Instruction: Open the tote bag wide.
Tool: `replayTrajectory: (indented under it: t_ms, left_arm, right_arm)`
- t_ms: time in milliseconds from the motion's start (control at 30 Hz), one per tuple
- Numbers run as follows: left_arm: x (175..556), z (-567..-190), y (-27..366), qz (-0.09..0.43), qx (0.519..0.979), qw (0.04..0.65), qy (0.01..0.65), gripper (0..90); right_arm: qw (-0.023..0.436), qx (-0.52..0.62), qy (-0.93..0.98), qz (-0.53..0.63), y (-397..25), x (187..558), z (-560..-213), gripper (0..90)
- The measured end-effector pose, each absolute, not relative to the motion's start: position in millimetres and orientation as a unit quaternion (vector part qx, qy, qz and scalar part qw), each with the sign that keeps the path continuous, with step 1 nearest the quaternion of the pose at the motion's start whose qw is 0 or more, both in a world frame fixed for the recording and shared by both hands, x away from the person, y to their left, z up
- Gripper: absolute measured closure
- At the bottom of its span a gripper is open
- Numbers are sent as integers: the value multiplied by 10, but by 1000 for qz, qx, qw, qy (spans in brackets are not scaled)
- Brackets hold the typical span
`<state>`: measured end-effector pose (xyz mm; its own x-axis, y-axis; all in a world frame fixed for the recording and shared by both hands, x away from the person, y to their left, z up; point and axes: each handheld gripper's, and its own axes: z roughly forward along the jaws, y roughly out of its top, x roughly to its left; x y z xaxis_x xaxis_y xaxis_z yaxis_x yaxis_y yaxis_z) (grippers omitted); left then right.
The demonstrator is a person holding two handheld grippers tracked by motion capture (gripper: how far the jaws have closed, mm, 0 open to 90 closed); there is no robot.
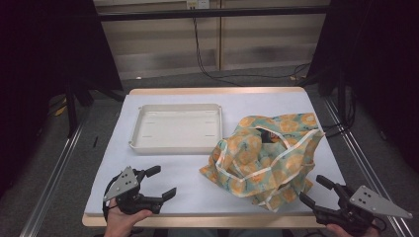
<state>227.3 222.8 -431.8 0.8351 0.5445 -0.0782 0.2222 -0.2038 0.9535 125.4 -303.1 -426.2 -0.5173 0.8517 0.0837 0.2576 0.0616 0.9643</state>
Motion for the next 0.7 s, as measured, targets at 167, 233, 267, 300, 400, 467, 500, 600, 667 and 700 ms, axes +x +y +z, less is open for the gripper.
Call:
replayTrajectory:
  t_ms: [167, 233, 267, 300, 400, 467, 500, 600, 667, 700]
  left_arm:
    - [2272, -4308, 2233, 136, 766, 574, 256, 193]
    - [2275, -4303, 2230, 130, 769, 571, 254, 207]
    - [2259, -4275, 2200, 114, 769, 577, 252, 209]
    - [2251, -4261, 2186, 117, 772, 574, 248, 225]
    - [2234, -4229, 2132, 114, 772, 577, 240, 246]
    - [2232, -4215, 2096, 115, 773, 577, 238, 255]
    - [2234, -4207, 2063, 116, 776, 574, 235, 263]
    - [2242, -4200, 2024, 110, 779, 572, 231, 300]
    - [2259, -4179, 2005, 107, 782, 572, 224, 330]
    - [2272, -4155, 1982, 107, 783, 571, 223, 371]
  right_arm:
    - [270, 409, 678, 548, -3047, 1259, -4248, 263]
    - [268, 410, 676, 551, -3055, 1250, -4231, 277]
    - [268, 409, 674, 553, -3064, 1250, -4221, 282]
    - [266, 410, 675, 553, -3068, 1246, -4213, 294]
    - [269, 405, 677, 552, -3050, 1246, -4200, 311]
    - [266, 404, 680, 551, -3044, 1245, -4193, 314]
    - [261, 402, 681, 554, -3026, 1253, -4171, 321]
    - [256, 398, 683, 557, -3017, 1260, -4139, 321]
    - [249, 389, 688, 561, -3017, 1283, -4112, 332]
    - [244, 387, 691, 560, -3005, 1290, -4097, 332]
